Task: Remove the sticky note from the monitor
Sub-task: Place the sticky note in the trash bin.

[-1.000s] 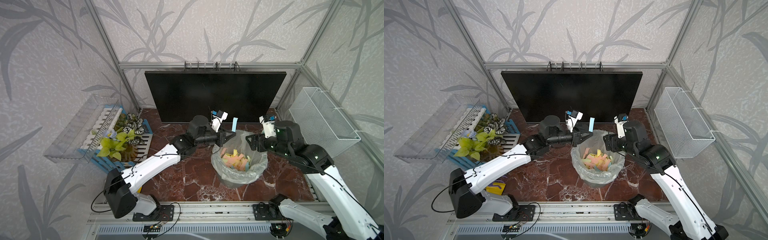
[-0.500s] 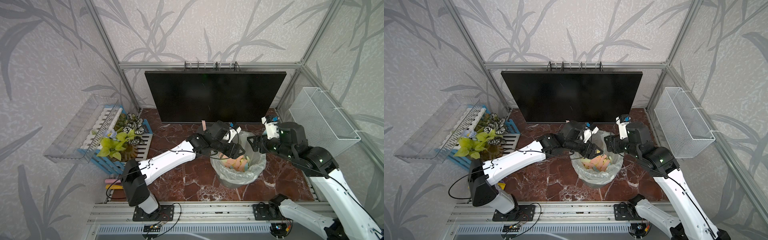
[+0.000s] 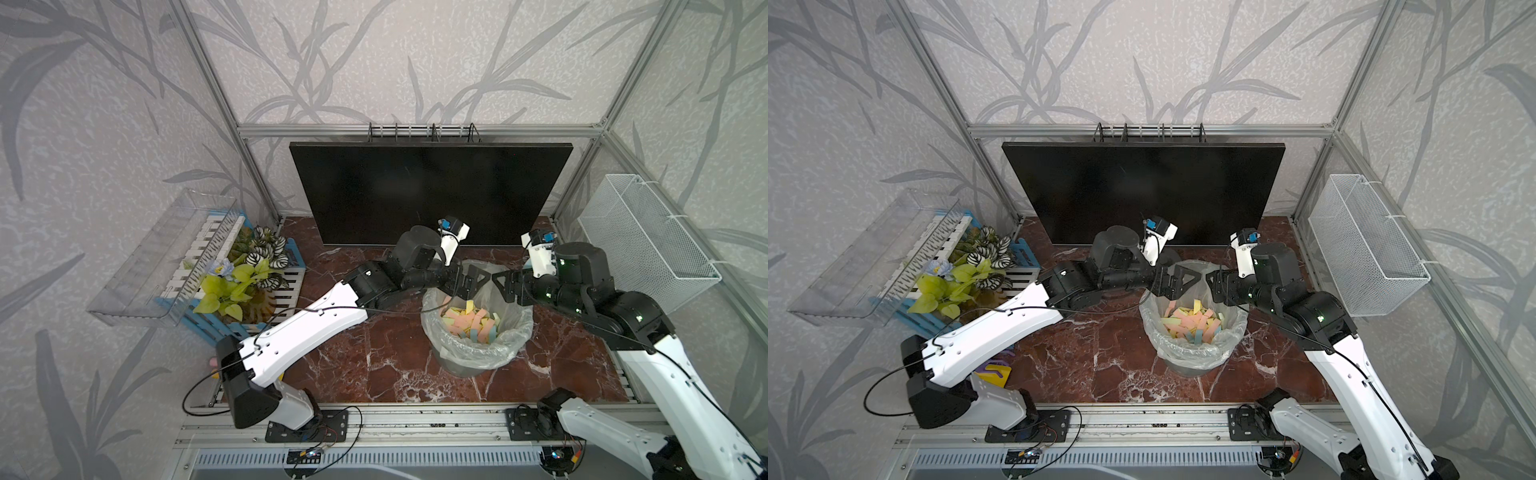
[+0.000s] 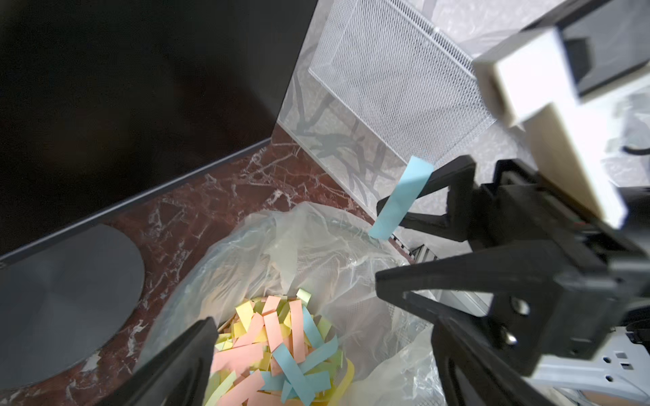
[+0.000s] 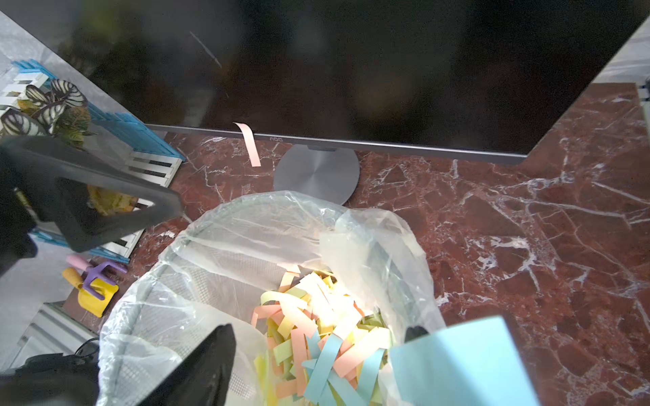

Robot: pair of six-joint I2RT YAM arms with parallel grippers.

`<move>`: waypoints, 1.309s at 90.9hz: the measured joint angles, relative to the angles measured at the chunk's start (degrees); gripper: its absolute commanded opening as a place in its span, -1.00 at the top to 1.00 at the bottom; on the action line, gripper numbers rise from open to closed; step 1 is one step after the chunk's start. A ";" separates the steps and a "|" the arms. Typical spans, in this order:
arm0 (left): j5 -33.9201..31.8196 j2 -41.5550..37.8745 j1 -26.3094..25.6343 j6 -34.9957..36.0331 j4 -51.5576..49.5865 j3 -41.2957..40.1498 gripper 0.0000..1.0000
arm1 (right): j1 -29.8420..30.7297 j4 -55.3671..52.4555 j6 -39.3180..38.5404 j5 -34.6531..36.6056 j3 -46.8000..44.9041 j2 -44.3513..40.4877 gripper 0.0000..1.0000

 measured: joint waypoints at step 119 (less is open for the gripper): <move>39.63 -2.08 12.76 -26.69 40.94 -22.99 -0.41 | -3.02 27.08 15.26 -37.73 -1.97 5.01 -0.62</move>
